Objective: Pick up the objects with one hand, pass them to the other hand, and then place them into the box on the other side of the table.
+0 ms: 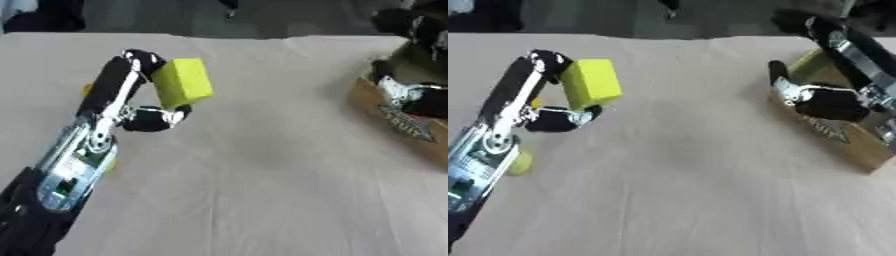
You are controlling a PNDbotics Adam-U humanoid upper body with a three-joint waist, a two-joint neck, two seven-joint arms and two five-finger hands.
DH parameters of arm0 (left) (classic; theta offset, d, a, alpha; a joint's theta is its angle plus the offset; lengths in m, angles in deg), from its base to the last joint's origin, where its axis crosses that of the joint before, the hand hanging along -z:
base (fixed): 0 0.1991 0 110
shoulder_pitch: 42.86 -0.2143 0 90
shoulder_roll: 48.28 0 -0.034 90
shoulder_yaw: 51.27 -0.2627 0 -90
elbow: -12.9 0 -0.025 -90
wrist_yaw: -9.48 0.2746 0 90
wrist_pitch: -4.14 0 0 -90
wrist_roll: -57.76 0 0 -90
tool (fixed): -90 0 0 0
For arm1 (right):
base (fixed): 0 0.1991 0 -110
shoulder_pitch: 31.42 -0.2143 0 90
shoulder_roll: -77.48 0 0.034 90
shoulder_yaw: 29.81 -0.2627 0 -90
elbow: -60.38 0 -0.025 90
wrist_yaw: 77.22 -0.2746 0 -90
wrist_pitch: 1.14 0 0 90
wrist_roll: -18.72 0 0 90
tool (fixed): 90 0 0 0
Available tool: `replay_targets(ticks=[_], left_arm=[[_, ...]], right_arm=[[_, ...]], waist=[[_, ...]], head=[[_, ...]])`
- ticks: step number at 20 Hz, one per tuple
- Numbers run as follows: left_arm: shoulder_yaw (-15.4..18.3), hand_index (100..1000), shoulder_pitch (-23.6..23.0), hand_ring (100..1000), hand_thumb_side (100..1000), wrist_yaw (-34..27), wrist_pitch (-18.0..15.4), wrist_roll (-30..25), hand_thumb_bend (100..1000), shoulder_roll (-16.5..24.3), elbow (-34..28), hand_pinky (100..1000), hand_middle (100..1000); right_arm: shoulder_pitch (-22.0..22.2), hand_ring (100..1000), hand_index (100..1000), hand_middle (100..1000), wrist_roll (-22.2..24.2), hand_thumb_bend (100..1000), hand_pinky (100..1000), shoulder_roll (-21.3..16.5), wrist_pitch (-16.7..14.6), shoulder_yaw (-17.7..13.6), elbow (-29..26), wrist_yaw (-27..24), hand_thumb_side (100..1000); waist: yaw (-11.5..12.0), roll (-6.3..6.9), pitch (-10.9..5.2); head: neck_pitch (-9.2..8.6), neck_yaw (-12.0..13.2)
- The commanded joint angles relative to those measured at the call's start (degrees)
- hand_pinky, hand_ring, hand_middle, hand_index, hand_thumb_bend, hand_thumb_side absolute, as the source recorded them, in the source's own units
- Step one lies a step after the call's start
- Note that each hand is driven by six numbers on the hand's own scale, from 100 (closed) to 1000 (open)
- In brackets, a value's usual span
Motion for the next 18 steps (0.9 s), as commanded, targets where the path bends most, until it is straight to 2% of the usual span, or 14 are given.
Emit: replay_targets(ticks=[1, 7, 18], left_arm=[[-0.1, 488, 0.7, 567, 100, 1.5, -0.2, -0.8, 286, -0.1, -1.5, 606, 485], [-0.6, 487, 0.8, 564, 100, 2.1, 0.1, -2.2, 299, -0.1, -2.7, 603, 485], [-1.7, 488, 1.4, 562, 100, 3.8, 0.3, -4.6, 324, -1.1, -2.8, 602, 486]], right_arm=[[-2.0, 935, 949, 899, 1.5, 100, 988, -1.8, 1.5, 0.8, -0.6, 1.5, 247], [-4.8, 945, 947, 909, 4.1, 100, 988, -0.2, 3.9, 2.9, -0.6, 4.6, 229], [-9.9, 961, 941, 926, 10.0, 100, 983, 3.0, 5.0, 6.5, -0.6, 10.0, 207]], waist=[[0.1, -0.05, -1.39], [0.4, 0.26, -1.48], [0.5, 0.58, -1.84]], head=[[0.36, -0.4], [0.47, -0.7], [0.81, -0.9]])
